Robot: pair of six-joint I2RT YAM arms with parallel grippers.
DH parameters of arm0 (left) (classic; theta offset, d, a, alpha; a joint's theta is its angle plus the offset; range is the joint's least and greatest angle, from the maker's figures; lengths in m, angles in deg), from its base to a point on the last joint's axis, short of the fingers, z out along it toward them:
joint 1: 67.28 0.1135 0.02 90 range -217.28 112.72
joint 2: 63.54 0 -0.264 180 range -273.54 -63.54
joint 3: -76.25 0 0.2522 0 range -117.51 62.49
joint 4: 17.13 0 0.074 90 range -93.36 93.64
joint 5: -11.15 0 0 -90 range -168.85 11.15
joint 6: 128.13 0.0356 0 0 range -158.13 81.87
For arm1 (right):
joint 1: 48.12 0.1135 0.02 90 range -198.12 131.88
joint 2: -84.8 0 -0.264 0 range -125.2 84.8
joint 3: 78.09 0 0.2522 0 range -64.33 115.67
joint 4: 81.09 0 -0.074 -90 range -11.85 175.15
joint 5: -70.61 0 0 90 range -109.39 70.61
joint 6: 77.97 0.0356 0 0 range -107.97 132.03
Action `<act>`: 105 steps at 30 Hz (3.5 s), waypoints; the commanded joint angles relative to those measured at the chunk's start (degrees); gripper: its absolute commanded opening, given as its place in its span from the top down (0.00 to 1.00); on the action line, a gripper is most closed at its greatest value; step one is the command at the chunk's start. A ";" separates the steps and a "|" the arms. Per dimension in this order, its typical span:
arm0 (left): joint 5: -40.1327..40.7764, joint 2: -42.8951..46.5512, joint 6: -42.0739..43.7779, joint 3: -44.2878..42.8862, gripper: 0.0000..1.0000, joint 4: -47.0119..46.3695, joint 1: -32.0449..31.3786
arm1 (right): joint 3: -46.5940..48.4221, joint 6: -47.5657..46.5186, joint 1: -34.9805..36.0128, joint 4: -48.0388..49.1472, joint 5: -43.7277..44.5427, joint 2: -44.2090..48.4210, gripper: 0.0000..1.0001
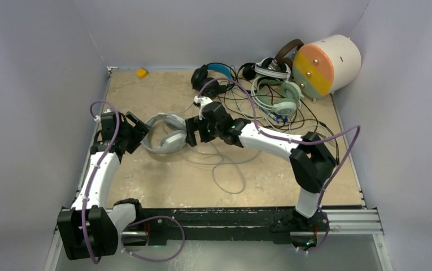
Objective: Wrap the headphones
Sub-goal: Move the headphones to the center of the board, then pick up the headphones from the center of the board.
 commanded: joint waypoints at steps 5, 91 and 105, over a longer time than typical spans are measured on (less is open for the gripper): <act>5.60 -2.73 -11.37 4.46 0.25 -6.63 0.24 | 17.42 0.20 -0.04 -2.71 3.71 -9.65 0.07; 39.48 -27.38 14.51 -18.23 0.36 12.73 -52.77 | -25.79 -12.24 -6.19 4.87 0.74 20.70 0.62; 44.42 -32.90 12.83 -24.01 0.63 17.67 -55.61 | -25.92 -11.77 -6.19 5.41 -0.13 21.40 0.62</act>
